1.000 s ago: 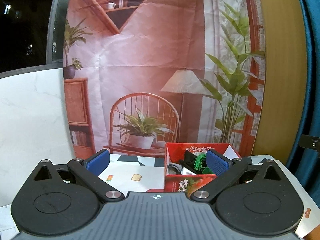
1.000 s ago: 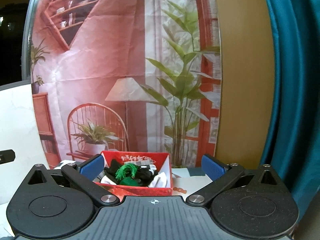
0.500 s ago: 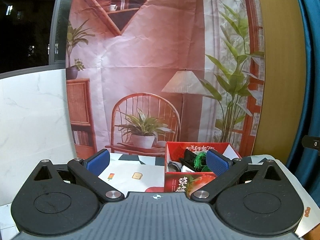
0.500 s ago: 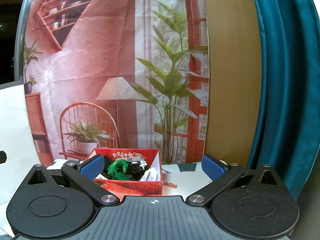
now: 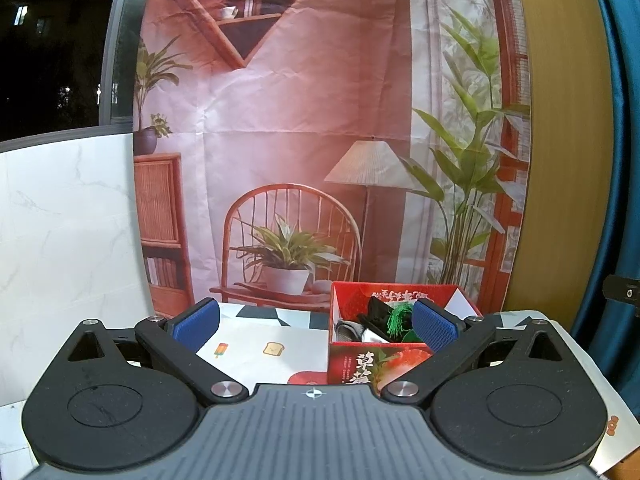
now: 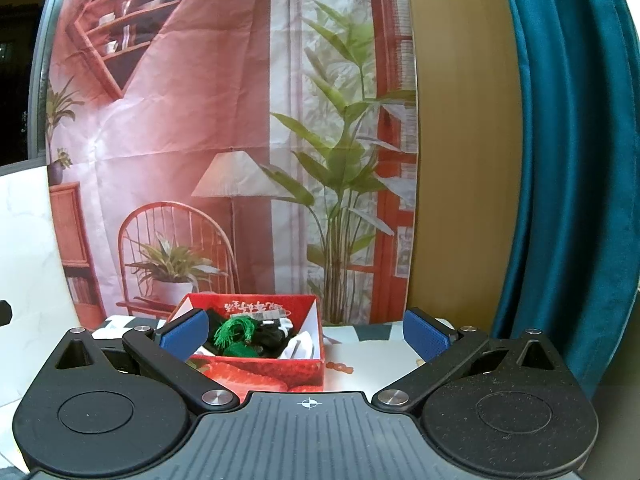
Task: Organize soft objects
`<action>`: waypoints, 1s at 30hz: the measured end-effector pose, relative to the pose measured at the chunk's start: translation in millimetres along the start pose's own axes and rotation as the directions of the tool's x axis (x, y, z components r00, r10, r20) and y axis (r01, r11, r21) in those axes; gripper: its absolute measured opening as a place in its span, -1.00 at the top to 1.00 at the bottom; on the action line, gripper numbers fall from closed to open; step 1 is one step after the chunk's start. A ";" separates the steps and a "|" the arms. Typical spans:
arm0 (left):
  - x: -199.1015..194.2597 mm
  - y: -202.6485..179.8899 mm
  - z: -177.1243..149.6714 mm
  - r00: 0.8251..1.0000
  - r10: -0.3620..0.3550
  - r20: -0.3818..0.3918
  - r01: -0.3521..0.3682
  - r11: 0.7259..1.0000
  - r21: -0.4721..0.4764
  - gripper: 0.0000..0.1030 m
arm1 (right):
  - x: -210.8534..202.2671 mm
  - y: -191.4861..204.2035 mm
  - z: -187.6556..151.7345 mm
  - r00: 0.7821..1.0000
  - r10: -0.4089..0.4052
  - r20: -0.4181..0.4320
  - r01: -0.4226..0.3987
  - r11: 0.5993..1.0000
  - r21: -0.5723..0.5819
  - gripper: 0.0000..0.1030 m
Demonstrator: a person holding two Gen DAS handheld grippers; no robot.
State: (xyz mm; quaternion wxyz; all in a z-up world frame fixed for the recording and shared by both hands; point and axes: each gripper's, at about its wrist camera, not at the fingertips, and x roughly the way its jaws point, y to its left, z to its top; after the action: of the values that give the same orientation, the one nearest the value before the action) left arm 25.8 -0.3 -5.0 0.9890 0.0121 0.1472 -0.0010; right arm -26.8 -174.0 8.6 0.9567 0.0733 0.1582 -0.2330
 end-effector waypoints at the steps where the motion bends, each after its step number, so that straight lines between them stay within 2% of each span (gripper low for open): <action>1: -0.1 -0.3 0.2 1.000 -0.001 0.000 0.001 1.000 0.000 -1.00 | 0.1 -0.1 0.1 1.000 0.000 0.000 0.000 1.000 0.000 -0.99; 30: 0.9 1.3 -2.6 1.000 -0.021 -0.011 0.021 1.000 -0.008 -1.00 | 3.5 -2.2 1.1 1.000 0.001 -0.007 -0.001 1.000 0.002 -0.99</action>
State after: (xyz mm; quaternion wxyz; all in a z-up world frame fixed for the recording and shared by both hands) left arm 26.0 1.0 -7.7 0.9882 0.0064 0.1530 -0.0108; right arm -24.5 -177.6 8.3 0.9562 0.0753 0.1614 -0.2324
